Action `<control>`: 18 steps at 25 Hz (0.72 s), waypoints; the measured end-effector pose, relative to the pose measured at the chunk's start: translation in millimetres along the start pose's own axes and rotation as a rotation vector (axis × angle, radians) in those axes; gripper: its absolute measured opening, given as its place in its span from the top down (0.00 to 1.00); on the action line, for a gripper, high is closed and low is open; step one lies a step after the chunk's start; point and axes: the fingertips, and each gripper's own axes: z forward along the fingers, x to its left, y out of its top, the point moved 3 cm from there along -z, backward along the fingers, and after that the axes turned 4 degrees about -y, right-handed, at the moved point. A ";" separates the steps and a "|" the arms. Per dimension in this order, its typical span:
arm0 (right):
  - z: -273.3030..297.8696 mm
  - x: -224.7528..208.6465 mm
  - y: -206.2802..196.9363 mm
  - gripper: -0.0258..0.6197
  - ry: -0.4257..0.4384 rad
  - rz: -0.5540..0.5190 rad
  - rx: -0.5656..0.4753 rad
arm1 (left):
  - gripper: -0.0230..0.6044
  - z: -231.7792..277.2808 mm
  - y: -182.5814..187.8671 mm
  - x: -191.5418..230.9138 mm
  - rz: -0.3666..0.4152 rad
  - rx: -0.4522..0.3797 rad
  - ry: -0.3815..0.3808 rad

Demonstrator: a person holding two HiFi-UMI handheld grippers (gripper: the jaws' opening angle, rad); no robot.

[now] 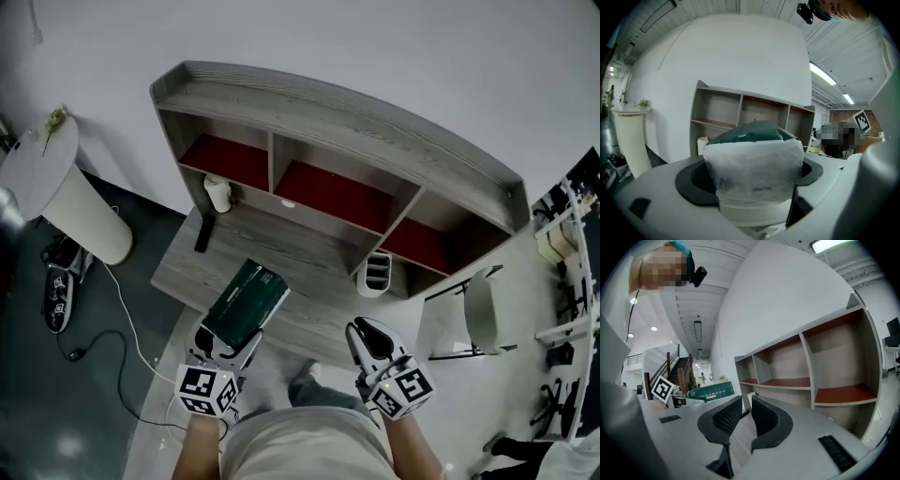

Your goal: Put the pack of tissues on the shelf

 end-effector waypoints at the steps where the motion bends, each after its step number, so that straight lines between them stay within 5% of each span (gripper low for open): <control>1: 5.4 -12.3 3.3 0.83 0.007 0.003 -0.002 | 0.22 14.8 4.8 -1.5 0.001 -0.002 0.003; 12: 31.8 -123.2 17.5 0.83 -0.041 0.063 0.005 | 0.22 132.1 51.4 -20.2 0.064 0.006 -0.019; 18: 38.3 -145.9 14.1 0.83 -0.136 0.080 0.014 | 0.22 185.9 72.9 -21.4 0.105 0.014 -0.135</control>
